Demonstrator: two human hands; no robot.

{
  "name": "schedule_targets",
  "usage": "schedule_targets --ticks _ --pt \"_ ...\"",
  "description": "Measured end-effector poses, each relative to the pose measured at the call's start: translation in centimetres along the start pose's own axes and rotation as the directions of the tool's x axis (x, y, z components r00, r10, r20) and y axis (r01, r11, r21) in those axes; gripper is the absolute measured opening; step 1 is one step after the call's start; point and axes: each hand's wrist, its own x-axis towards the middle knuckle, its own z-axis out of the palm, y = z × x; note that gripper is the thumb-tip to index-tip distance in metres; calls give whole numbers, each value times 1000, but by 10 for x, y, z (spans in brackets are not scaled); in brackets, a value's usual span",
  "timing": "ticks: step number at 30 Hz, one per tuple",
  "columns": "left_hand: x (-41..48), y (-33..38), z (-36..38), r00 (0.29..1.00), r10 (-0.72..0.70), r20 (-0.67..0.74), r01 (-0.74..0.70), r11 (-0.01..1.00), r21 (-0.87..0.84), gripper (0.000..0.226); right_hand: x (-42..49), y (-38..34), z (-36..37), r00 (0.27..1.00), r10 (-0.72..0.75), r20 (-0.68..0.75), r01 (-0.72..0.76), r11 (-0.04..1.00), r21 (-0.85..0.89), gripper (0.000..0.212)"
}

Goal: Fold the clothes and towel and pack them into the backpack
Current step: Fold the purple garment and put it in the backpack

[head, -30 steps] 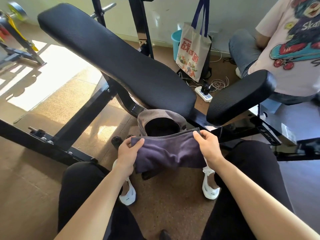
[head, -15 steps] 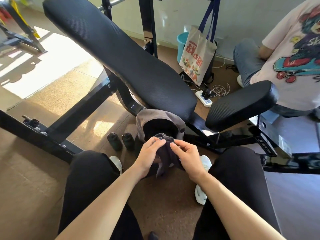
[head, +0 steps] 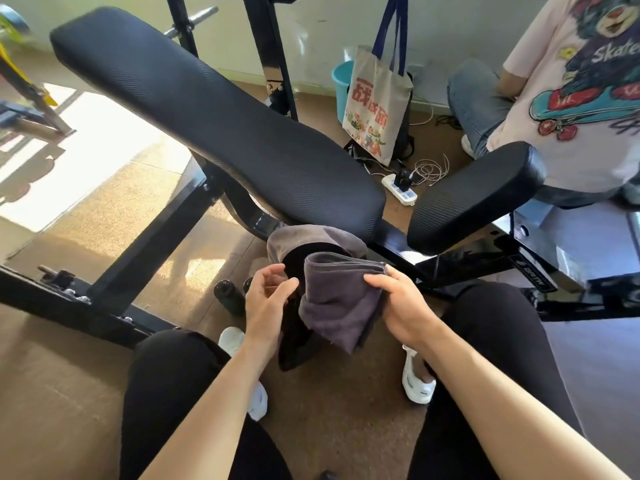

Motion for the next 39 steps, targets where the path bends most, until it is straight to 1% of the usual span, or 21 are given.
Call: schedule_targets --ticks 2,3,4,5,7,9,11,13,16,17,18,21,23,25,27,28,32,35,37,38,39 --pt "3 0 -4 974 -63 216 63 998 7 59 -3 -8 -1 999 32 39 -34 997 63 34" --pt "2 0 -4 938 -89 336 85 996 26 61 -4 -10 -2 998 46 42 -49 996 70 33" --pt "0 0 -2 899 -110 423 97 994 51 57 -4 -10 -3 998 60 35 -63 996 66 31" --pt "-3 -1 1 878 -121 464 98 993 72 47 -5 -10 -4 997 70 22 -71 996 52 28" --pt "-8 -1 8 888 -87 451 44 994 105 25 -3 -5 -6 997 68 -19 -69 997 -22 22" --pt "-10 -3 12 911 -45 410 -3 993 116 19 1 0 -12 998 2 -63 -15 975 -220 19" --pt "-10 -3 11 919 -15 395 -44 989 139 18 3 3 -18 994 -104 -43 68 859 -508 28" --pt "-5 -9 7 899 35 438 -152 960 236 19 3 3 -23 987 -135 87 157 685 -712 42" --pt "-4 -17 4 822 38 569 -281 895 346 26 -4 5 -22 973 -71 221 230 435 -871 51" --pt "-6 -19 4 798 15 602 -296 880 371 28 -6 7 -19 969 -39 246 241 392 -888 51" --pt "-8 -19 5 772 -4 636 -311 869 384 30 -8 11 -16 964 -8 266 249 376 -892 49" --pt "-13 -21 8 732 -34 680 -314 869 382 34 -10 28 -8 958 38 285 247 402 -882 34" --pt "-14 -20 10 743 -33 668 -292 882 369 24 -7 34 -7 965 -36 260 248 448 -859 29" --pt "-13 -16 9 777 -22 630 -267 894 360 14 -4 30 -7 966 -177 191 255 498 -829 30" --pt "-11 -12 6 826 16 564 -263 895 360 11 -3 23 -9 954 -290 74 236 580 -780 31" --pt "-9 -11 5 853 36 520 -258 896 362 12 -2 20 -9 951 -309 19 219 627 -748 30" --pt "-11 -8 5 943 92 321 -193 934 299 12 0 21 -8 941 -308 -139 143 735 -662 28" --pt "-13 -6 6 977 112 179 -149 966 211 6 0 20 -8 921 -322 -220 142 802 -580 29" --pt "-14 -7 9 990 94 102 -111 977 183 6 0 18 -6 921 -313 -230 147 829 -540 28" --pt "-15 -6 11 996 53 75 -64 988 141 7 -1 16 -4 928 -298 -225 148 846 -512 27" --pt "-17 -3 13 996 -16 87 10 997 76 15 -1 16 -3 935 -279 -219 149 870 -471 27"
